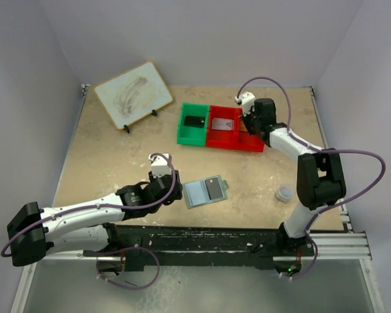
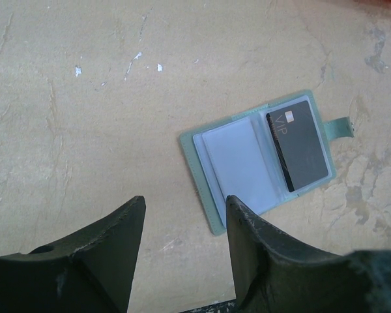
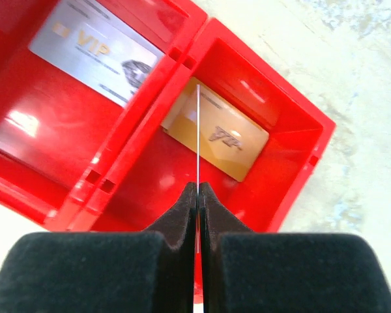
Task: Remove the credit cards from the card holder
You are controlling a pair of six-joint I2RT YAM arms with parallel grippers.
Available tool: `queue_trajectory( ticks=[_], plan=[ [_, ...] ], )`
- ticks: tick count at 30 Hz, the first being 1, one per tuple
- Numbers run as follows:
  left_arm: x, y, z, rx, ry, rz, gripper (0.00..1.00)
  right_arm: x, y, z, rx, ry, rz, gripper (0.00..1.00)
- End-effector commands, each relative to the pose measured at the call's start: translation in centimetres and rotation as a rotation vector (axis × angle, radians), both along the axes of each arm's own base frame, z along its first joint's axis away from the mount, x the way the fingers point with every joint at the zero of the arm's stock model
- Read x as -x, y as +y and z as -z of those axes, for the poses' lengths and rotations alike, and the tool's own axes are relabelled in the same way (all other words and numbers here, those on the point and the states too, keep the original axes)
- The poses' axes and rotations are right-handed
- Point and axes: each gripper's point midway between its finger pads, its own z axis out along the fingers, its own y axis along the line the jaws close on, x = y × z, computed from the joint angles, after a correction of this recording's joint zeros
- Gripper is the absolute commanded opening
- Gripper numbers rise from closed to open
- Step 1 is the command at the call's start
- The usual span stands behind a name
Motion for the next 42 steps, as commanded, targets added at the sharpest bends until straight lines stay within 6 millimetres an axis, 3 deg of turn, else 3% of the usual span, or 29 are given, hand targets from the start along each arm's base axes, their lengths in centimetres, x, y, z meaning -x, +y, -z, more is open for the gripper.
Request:
queue_trajectory(
  ticks=[1,5,8,15,19,30,38,42],
  plan=[
    [-0.5,-0.7,-2.7,0.014,-0.036,0.023,0.51,-1.4,-2.7,-2.2,0.227,-0.124,-0.075,0.0],
    [-0.4,-0.4,-3.1,0.003,-0.041,0.026,0.51,-1.2,-1.3,-1.5,0.249,-0.142,-0.227,0.0],
    [-0.4,-0.1,-3.7,0.011,-0.053,0.021,0.51,-1.5,-0.7,-2.6,0.288,-0.239,-0.308,0.0],
    [-0.4,0.7,-5.0,0.02,-0.077,0.007,0.51,-3.2,-2.1,-2.4,0.424,-0.27,-0.343,0.0],
    [-0.4,1.0,-5.7,0.021,-0.089,0.004,0.51,-3.8,-1.5,-3.0,0.43,-0.288,-0.42,0.0],
    [-0.4,1.2,-6.6,0.024,-0.099,0.001,0.52,-4.3,-1.6,-0.2,0.437,-0.191,-0.53,0.0],
    [-0.6,1.4,-6.7,0.013,-0.105,-0.006,0.52,-4.3,-2.8,0.4,0.457,-0.202,-0.52,0.0],
    [-0.6,1.3,-6.8,0.007,-0.102,-0.003,0.52,-5.1,-3.6,2.4,0.487,-0.154,-0.525,0.0]
  ],
)
